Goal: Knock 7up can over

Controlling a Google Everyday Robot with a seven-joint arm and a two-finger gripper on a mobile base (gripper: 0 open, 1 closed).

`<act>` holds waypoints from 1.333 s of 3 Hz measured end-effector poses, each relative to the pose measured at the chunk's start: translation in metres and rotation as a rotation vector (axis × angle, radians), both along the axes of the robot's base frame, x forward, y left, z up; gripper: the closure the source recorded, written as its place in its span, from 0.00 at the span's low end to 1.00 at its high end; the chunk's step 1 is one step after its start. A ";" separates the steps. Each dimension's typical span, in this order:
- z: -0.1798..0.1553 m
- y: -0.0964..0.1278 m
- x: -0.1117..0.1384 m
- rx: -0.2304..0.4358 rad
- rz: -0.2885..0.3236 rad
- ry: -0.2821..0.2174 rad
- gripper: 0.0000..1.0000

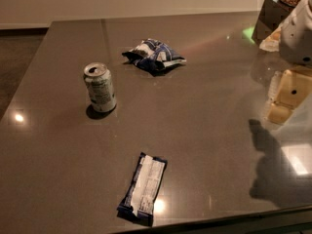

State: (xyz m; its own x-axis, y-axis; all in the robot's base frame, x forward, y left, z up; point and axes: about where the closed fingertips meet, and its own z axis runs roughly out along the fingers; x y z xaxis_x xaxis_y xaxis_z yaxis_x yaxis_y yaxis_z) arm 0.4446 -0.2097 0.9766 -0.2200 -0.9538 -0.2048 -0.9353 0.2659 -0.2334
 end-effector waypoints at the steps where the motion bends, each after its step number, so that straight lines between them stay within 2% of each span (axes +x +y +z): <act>1: -0.009 0.022 0.025 0.046 -0.012 0.012 0.00; 2: -0.025 0.052 0.053 0.098 -0.002 0.018 0.00; 3: -0.046 0.107 0.086 0.173 0.039 0.005 0.00; 4: -0.053 0.139 0.103 0.238 0.055 -0.015 0.00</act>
Offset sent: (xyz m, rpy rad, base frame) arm 0.0871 0.0887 -0.0424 0.1625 0.0263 0.0107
